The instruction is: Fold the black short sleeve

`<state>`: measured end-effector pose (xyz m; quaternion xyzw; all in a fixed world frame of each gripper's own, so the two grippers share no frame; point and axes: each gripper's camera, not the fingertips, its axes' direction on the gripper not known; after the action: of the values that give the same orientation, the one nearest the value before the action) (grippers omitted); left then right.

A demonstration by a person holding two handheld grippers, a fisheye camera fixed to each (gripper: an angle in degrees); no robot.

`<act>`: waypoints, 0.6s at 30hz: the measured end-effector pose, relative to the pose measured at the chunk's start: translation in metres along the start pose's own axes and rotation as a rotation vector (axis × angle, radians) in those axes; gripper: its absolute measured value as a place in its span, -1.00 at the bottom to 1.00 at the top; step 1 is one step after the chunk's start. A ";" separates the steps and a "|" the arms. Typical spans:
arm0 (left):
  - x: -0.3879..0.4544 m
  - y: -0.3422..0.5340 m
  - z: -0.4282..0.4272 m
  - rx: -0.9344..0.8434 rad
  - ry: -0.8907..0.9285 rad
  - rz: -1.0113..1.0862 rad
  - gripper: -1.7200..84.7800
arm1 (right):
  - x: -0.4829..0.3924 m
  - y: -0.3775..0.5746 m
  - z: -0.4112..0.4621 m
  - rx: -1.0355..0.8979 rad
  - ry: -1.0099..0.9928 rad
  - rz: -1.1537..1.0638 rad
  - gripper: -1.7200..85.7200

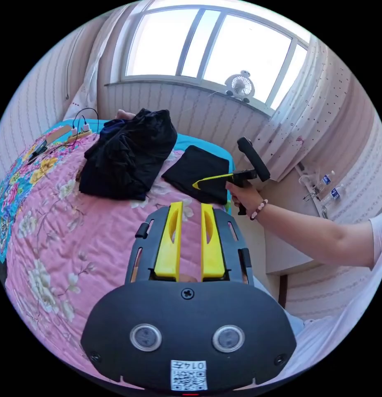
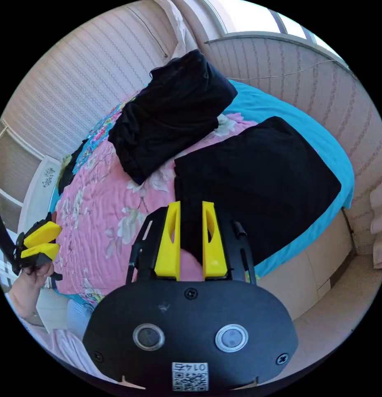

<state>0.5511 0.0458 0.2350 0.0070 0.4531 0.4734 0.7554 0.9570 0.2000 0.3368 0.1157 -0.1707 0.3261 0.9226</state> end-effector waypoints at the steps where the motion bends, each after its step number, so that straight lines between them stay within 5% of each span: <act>1: -0.002 -0.004 0.009 -0.017 0.008 -0.018 -0.76 | 0.005 0.002 -0.002 0.034 0.001 0.000 -0.83; 11: -0.030 -0.051 0.117 -0.265 0.004 -0.157 -0.70 | 0.058 0.044 -0.047 0.254 -0.162 0.076 -0.96; 18: -0.041 -0.048 0.091 -0.238 0.104 -0.152 -0.96 | 0.066 0.068 -0.106 0.288 -0.245 0.128 -0.95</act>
<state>0.6416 0.0279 0.2952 -0.1417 0.4316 0.4649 0.7600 0.9864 0.3230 0.2725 0.2744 -0.2405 0.3886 0.8461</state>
